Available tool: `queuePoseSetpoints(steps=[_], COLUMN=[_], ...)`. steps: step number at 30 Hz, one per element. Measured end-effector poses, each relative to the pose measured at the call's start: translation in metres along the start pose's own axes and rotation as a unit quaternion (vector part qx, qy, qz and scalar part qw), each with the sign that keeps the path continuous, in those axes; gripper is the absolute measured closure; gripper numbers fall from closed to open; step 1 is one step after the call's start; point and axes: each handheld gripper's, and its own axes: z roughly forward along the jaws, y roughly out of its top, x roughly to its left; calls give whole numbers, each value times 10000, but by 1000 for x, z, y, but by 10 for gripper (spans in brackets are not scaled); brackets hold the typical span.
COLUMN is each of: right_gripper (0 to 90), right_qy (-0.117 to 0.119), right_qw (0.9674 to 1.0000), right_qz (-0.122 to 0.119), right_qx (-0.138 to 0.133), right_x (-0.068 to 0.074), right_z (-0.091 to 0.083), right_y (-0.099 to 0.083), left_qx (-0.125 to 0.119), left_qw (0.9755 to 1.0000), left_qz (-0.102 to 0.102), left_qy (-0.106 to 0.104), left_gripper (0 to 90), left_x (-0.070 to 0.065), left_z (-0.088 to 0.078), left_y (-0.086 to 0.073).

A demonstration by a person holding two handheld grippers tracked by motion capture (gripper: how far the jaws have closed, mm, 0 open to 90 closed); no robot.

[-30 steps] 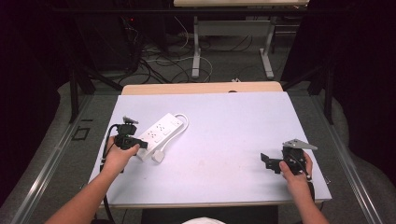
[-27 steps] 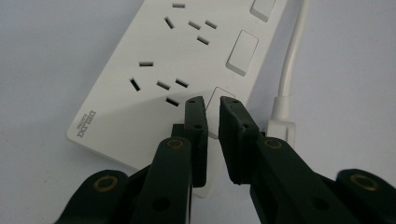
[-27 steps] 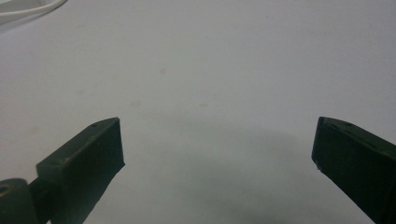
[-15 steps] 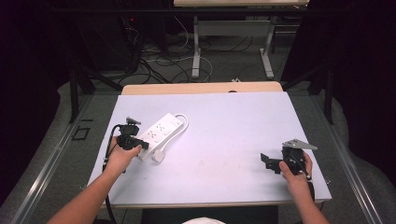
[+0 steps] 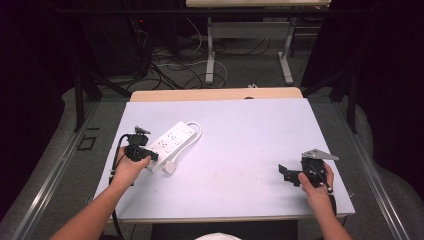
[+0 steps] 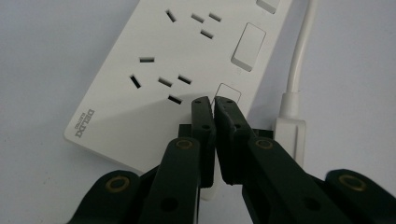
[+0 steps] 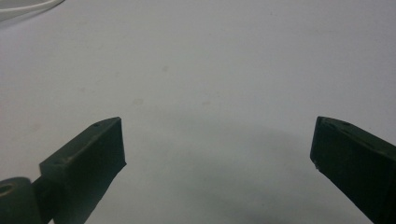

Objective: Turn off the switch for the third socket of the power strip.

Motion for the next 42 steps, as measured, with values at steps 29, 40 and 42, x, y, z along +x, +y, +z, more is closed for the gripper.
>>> queuePoseSetpoints(steps=[29,40,42], right_gripper=[29,29,29], right_qy=[10,14,14], right_qw=[10000,10000,10000], right_qz=[-2,-8,4], right_qx=[12,14,16], right_x=[1,0,1], right_z=[1,1,1], right_y=[0,0,0], left_qx=[-100,-64,-99], left_qw=[9997,9999,9999], left_qz=[167,136,111], left_qy=[111,53,65], left_gripper=[890,889,887], left_x=[-1,0,0], left_z=[3,2,3], left_y=[-2,-1,-2])
